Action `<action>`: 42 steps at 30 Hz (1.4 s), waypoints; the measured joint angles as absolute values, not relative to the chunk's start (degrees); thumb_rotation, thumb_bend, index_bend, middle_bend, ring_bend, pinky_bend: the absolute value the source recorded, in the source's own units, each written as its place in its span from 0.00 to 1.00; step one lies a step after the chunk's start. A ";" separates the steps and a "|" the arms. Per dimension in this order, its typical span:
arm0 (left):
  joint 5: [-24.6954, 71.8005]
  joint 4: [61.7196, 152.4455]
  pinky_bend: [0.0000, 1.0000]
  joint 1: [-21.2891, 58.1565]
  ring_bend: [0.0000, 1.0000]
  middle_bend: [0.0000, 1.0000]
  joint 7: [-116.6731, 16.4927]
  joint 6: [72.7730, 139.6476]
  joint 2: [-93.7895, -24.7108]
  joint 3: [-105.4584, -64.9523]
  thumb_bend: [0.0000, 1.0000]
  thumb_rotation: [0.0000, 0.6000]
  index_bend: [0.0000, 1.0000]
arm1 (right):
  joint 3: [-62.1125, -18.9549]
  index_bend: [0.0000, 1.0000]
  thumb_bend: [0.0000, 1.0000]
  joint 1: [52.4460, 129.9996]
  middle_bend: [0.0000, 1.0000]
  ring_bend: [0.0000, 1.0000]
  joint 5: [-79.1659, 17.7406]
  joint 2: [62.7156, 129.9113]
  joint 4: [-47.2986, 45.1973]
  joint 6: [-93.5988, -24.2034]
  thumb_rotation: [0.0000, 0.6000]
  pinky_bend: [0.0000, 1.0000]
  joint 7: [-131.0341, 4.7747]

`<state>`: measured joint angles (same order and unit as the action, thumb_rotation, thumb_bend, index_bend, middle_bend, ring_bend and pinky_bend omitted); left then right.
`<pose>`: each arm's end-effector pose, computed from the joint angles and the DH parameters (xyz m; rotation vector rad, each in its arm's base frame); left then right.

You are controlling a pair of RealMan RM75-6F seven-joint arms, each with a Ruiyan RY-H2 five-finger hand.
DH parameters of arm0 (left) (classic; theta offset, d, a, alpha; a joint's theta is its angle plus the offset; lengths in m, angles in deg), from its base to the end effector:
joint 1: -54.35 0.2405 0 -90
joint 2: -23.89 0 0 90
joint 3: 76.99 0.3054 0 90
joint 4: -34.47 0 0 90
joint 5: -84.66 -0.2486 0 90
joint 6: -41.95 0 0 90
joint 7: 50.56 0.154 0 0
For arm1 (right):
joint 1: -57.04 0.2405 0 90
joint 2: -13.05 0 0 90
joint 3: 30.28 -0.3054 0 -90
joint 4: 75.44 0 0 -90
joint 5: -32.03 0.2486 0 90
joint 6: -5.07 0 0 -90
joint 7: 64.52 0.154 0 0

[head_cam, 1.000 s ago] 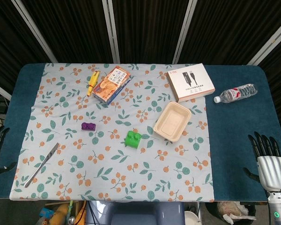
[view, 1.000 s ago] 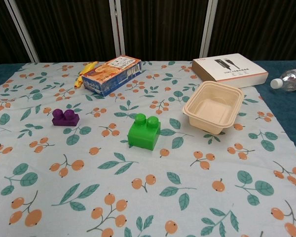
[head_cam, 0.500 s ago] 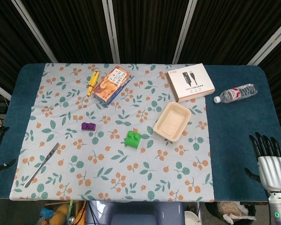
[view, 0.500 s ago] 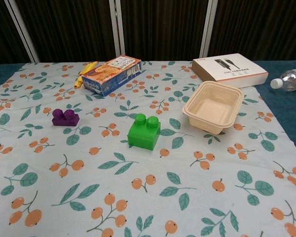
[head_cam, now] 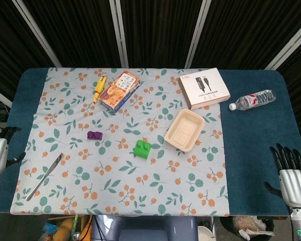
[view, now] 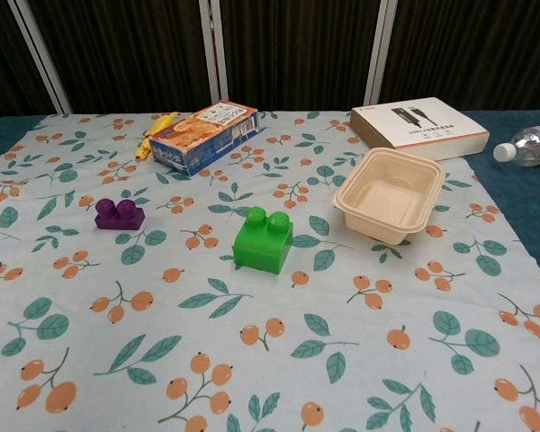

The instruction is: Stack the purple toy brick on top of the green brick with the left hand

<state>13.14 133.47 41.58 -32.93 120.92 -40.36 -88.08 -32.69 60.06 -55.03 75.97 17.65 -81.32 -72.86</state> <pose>-0.3342 0.2756 0.1503 -1.3243 -0.8069 -0.7879 -0.3719 -0.1841 0.1527 1.4230 -0.7864 0.7861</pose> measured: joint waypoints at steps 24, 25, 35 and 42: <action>32.73 124.39 0.05 26.72 0.01 0.24 -15.18 113.17 -56.78 -92.76 0.23 1.00 0.26 | -33.82 0.00 0.15 61.76 0.02 0.02 -51.41 78.45 12.77 -76.92 1.00 0.00 -71.55; 33.11 123.78 0.05 26.13 0.01 0.24 -14.90 112.87 -57.34 -92.84 0.23 1.00 0.26 | -33.87 0.00 0.15 61.84 0.02 0.02 -51.24 78.56 12.56 -76.71 1.00 0.00 -71.51; 34.88 121.05 0.05 21.34 0.01 0.24 -10.70 110.74 -62.47 -92.33 0.23 1.00 0.26 | -34.62 0.00 0.15 62.79 0.02 0.02 -48.99 79.33 9.93 -74.35 1.00 0.00 -70.16; 36.26 119.18 0.05 18.99 0.01 0.23 -7.21 110.32 -65.95 -90.98 0.23 1.00 0.25 | -34.58 0.00 0.15 62.69 0.02 0.02 -48.70 79.79 7.88 -74.15 1.00 0.00 -68.28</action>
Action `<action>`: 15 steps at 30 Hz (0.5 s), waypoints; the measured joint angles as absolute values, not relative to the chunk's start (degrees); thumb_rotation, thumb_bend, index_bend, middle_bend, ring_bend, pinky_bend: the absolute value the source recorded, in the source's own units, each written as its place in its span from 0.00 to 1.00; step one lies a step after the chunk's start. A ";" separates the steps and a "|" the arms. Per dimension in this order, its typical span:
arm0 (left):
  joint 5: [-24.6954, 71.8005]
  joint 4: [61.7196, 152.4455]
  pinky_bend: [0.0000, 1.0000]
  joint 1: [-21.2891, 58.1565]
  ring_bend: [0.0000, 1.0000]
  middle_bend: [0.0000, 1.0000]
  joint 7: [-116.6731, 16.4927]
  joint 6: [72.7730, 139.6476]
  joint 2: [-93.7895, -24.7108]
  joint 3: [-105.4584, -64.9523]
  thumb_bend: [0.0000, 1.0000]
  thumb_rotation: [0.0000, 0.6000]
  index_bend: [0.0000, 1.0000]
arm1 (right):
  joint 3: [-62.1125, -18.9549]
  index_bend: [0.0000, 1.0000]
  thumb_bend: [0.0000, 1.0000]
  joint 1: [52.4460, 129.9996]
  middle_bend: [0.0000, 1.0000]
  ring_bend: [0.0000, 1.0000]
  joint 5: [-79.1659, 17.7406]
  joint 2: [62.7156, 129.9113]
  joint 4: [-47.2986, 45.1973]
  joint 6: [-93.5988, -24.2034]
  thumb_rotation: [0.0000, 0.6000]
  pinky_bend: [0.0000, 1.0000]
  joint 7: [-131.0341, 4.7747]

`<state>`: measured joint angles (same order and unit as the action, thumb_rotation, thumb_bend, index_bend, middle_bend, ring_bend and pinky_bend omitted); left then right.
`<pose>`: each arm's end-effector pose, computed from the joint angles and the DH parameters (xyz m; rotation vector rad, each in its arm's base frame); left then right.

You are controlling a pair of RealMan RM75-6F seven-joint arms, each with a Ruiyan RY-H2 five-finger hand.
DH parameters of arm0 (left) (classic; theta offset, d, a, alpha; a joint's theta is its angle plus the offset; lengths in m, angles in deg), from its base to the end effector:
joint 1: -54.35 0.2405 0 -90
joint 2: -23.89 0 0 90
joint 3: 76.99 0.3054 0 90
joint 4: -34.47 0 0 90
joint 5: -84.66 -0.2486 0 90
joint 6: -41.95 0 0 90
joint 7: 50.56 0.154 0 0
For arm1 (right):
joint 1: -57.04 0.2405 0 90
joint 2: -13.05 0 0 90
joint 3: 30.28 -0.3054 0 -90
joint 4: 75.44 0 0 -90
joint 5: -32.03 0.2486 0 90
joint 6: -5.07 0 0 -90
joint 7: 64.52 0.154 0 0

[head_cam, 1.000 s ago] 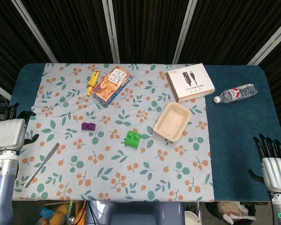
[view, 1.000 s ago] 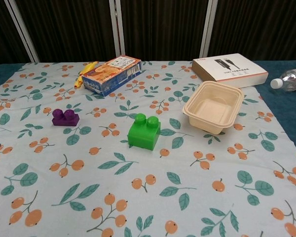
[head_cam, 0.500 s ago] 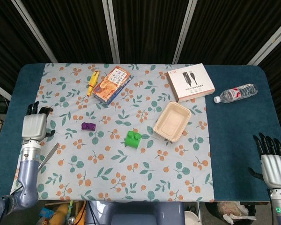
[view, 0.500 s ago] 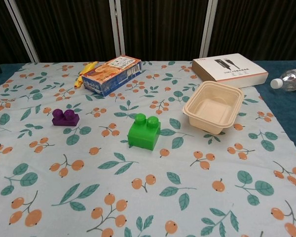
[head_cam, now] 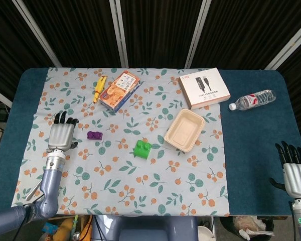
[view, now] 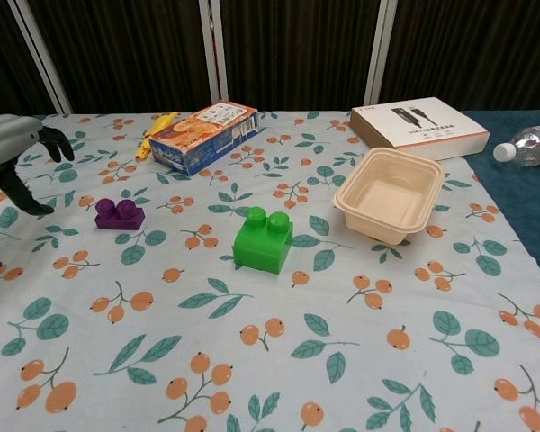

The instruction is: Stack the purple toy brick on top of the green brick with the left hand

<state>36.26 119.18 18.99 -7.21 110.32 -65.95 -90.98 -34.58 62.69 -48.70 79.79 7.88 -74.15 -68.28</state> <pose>-0.2484 0.3912 -0.0190 -1.5250 -0.8362 -0.6008 -0.4166 -0.2114 0.1439 1.3872 -0.8577 0.6973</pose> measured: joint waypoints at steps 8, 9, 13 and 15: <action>37.58 115.29 0.05 17.00 0.01 0.22 -6.63 109.56 -68.84 -91.12 0.23 1.00 0.25 | -34.40 0.00 0.15 62.34 0.02 0.02 -48.78 79.73 6.88 -74.42 1.00 0.00 -67.22; 37.77 114.79 0.05 16.70 0.01 0.22 -6.63 109.34 -69.23 -91.22 0.23 1.00 0.25 | -34.41 0.00 0.15 62.39 0.02 0.02 -48.76 79.75 6.85 -74.34 1.00 0.00 -67.27; 38.23 112.68 0.05 15.41 0.01 0.22 -6.31 108.46 -71.03 -91.31 0.23 1.00 0.25 | -34.55 0.00 0.15 62.69 0.02 0.02 -48.54 79.81 6.86 -73.89 1.00 0.00 -67.50; 38.35 111.55 0.05 14.79 0.01 0.22 -6.05 108.05 -72.05 -91.23 0.23 1.00 0.25 | -34.67 0.00 0.15 62.78 0.02 0.02 -48.54 79.78 6.89 -73.91 1.00 0.00 -67.42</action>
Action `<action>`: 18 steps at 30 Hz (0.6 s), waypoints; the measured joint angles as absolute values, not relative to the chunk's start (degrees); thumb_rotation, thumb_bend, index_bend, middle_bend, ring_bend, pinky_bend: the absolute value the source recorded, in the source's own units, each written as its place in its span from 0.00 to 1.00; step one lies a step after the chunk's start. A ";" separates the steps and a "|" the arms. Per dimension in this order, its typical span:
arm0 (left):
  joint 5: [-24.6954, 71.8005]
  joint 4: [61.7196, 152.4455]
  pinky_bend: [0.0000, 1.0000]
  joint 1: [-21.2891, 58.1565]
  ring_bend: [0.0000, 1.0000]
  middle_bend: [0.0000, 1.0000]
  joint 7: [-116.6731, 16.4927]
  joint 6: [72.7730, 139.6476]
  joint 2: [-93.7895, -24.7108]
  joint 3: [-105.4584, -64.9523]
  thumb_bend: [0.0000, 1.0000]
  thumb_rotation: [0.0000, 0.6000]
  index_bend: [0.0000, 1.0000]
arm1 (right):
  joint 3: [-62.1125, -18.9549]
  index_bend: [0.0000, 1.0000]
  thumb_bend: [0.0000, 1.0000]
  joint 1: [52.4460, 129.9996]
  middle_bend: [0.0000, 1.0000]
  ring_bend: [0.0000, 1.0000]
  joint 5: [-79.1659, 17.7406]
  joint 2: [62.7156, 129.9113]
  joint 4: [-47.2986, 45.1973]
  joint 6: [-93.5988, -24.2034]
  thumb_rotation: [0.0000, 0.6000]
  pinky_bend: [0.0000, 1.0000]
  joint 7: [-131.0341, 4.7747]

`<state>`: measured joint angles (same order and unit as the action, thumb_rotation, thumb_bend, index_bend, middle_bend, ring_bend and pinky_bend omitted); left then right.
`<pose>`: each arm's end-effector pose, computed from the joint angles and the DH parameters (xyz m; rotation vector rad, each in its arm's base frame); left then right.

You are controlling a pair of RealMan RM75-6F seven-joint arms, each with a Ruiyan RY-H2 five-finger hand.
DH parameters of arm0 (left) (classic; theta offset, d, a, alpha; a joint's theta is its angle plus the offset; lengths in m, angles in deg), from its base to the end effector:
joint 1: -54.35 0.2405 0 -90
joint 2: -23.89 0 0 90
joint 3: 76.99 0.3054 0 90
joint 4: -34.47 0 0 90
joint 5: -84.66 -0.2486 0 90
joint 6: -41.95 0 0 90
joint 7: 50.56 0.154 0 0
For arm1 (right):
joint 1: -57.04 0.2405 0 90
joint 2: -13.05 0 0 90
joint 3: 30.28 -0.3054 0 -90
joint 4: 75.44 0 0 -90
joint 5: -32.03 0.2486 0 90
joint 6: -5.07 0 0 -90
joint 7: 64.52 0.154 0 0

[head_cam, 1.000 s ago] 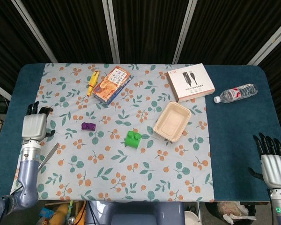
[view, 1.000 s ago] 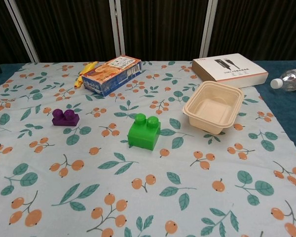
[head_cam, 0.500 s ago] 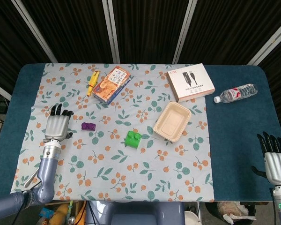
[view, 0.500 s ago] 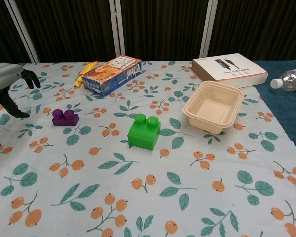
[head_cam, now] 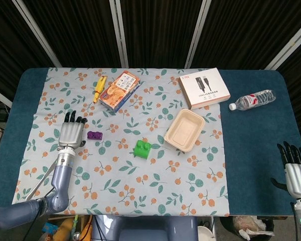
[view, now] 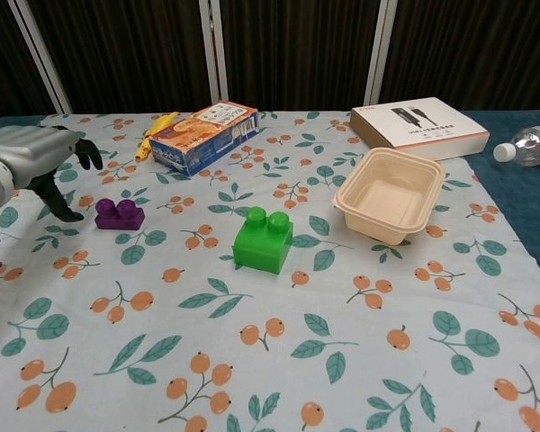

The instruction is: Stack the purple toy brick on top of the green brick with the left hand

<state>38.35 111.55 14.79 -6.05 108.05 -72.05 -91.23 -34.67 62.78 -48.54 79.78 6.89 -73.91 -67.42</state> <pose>-0.2335 0.4107 -0.0545 -1.5599 -0.8214 -0.5818 -0.4208 -0.2127 0.1466 1.3830 -0.8575 0.6944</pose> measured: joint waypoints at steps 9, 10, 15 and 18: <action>38.72 107.22 0.05 13.08 0.01 0.22 -6.06 106.19 -76.34 -90.45 0.23 1.00 0.25 | -34.85 0.00 0.15 62.63 0.02 0.02 -48.11 79.29 6.82 -73.99 1.00 0.00 -66.88; 38.71 106.79 0.05 12.93 0.01 0.22 -6.15 106.08 -76.77 -90.44 0.23 1.00 0.25 | -34.84 0.00 0.15 62.56 0.02 0.02 -48.08 79.21 6.82 -74.04 1.00 0.00 -66.77; 38.22 104.73 0.05 12.06 0.01 0.24 -6.83 105.91 -78.73 -90.70 0.23 1.00 0.27 | -34.77 0.00 0.15 62.23 0.02 0.02 -48.08 78.98 6.73 -74.42 1.00 0.00 -66.41; 37.89 104.45 0.05 11.68 0.02 0.28 -6.49 106.14 -79.24 -90.74 0.23 1.00 0.30 | -34.70 0.00 0.15 62.13 0.02 0.02 -48.15 79.02 6.56 -74.54 1.00 0.00 -66.30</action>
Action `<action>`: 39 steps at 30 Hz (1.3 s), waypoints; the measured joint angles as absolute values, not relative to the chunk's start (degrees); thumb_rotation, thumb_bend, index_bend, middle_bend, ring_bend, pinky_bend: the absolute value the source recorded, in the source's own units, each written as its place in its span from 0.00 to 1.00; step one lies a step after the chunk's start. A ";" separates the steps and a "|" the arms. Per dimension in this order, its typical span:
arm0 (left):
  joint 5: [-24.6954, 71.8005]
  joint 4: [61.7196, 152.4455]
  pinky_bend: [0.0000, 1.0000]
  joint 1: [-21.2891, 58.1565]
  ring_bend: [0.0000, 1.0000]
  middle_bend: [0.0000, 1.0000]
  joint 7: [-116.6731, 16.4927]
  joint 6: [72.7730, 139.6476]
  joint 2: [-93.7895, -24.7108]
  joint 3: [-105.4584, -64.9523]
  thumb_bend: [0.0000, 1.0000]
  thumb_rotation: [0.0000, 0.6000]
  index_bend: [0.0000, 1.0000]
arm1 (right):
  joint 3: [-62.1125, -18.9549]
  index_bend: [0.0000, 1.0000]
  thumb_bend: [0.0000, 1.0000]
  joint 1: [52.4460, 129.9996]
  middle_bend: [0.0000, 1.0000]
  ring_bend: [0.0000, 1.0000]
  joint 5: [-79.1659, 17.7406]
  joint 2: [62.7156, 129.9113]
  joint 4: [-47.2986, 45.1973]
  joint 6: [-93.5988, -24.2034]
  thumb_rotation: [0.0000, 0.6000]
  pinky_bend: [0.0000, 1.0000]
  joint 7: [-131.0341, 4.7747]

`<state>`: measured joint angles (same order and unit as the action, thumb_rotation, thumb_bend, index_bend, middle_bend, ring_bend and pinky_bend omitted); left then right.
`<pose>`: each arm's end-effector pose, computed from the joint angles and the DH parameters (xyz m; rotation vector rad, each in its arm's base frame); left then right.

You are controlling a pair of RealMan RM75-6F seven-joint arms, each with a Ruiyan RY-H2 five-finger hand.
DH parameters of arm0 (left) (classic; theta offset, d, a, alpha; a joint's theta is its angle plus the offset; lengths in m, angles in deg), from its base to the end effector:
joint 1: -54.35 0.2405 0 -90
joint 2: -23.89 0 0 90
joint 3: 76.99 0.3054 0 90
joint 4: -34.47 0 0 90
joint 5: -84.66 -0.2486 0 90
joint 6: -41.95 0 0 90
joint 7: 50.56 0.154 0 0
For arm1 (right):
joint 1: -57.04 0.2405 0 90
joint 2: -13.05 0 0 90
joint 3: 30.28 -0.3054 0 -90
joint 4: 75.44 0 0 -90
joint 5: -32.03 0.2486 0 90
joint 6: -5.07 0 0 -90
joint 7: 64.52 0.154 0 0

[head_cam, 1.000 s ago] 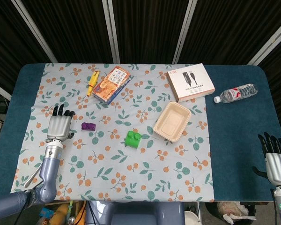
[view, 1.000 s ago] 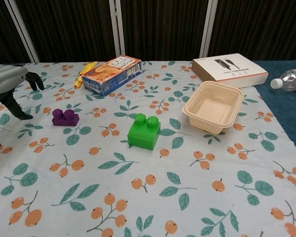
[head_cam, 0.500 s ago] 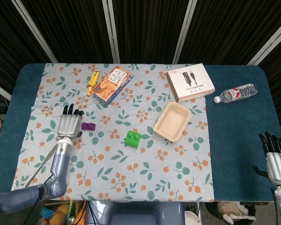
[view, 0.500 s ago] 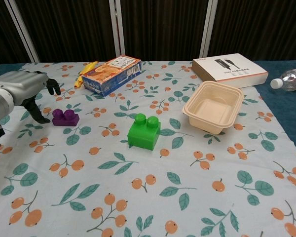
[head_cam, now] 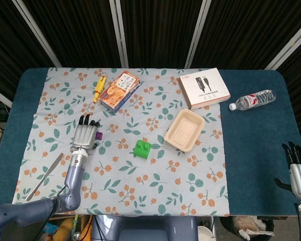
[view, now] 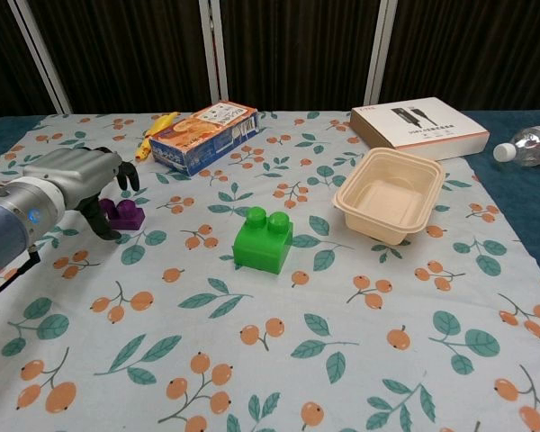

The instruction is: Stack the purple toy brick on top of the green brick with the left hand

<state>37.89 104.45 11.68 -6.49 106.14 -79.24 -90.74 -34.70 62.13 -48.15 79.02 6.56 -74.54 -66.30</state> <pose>-0.2121 0.4143 -0.1001 -1.6181 -0.8162 -0.5951 -0.4256 -0.2082 0.1555 1.3611 -0.8574 0.6916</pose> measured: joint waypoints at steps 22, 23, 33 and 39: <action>36.73 99.72 0.05 11.00 0.05 0.34 -6.08 105.77 -82.88 -90.14 0.31 1.00 0.35 | -34.17 0.00 0.15 60.81 0.02 0.02 -47.62 79.20 4.62 -74.81 1.00 0.00 -64.70; 36.50 99.31 0.05 10.96 0.05 0.35 -6.25 105.71 -83.14 -90.10 0.31 1.00 0.36 | -34.14 0.00 0.15 60.79 0.02 0.02 -47.49 79.25 4.47 -74.66 1.00 0.00 -64.71; 35.83 97.86 0.05 10.64 0.06 0.37 -6.35 106.04 -84.51 -91.09 0.34 1.00 0.37 | -34.26 0.00 0.15 60.61 0.02 0.02 -47.23 79.36 4.33 -74.61 1.00 0.00 -64.87; 36.42 99.87 0.05 10.90 0.06 0.37 -5.14 106.47 -83.73 -91.48 0.33 1.00 0.37 | -34.32 0.00 0.15 60.03 0.02 0.02 -47.21 79.09 4.70 -75.53 1.00 0.00 -64.83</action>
<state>36.42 99.87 10.90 -5.14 106.47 -83.73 -91.48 -34.32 60.03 -47.21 79.09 4.70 -75.53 -64.83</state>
